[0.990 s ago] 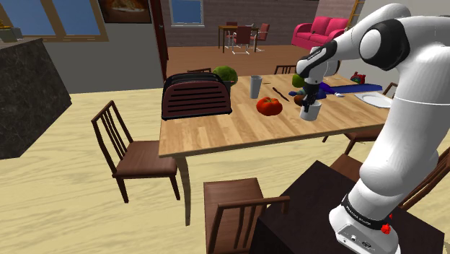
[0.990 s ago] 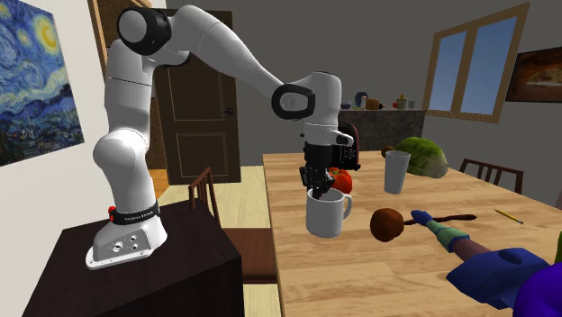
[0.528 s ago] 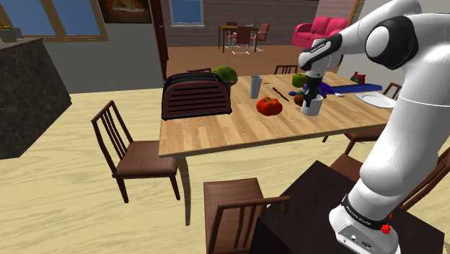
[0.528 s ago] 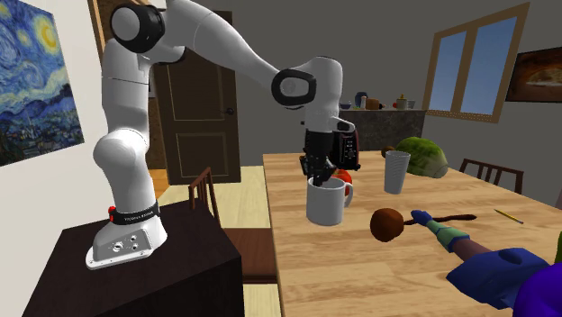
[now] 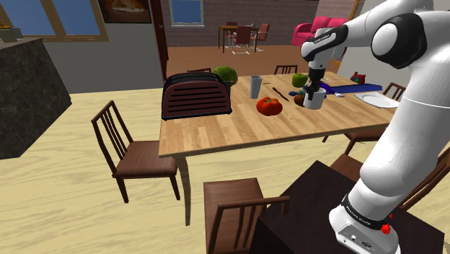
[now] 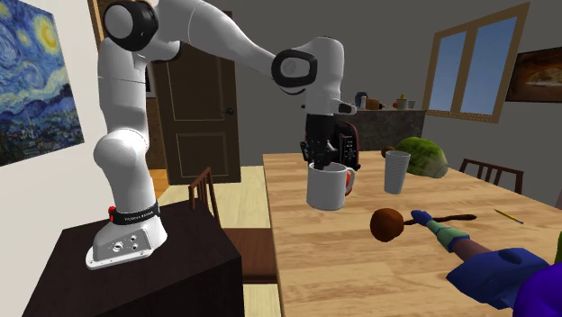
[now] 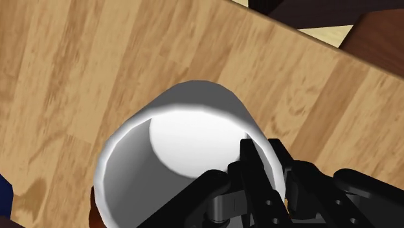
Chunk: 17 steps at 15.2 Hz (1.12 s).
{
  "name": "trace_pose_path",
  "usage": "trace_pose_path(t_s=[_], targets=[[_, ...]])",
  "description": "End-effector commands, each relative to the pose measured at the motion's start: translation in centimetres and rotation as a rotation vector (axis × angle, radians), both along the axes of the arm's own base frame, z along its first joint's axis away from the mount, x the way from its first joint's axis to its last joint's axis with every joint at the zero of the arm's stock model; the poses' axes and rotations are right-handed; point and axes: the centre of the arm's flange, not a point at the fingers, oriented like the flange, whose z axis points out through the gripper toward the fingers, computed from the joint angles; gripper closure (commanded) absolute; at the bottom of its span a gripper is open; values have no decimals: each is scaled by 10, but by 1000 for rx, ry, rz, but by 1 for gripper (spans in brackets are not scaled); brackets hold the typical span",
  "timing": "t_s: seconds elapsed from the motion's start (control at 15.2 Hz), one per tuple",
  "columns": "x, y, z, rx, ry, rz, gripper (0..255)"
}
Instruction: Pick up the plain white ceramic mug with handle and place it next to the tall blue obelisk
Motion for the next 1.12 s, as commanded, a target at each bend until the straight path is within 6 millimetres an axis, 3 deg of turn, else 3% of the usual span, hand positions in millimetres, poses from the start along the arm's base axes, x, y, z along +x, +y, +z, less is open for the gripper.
trace_pose_path(t_s=[0.0,0.99,1.06], targets=[[0,0,10,0,0,0,255],[0,0,88,0,0,0,255],[-6,-12,88,0,0,0,255]])
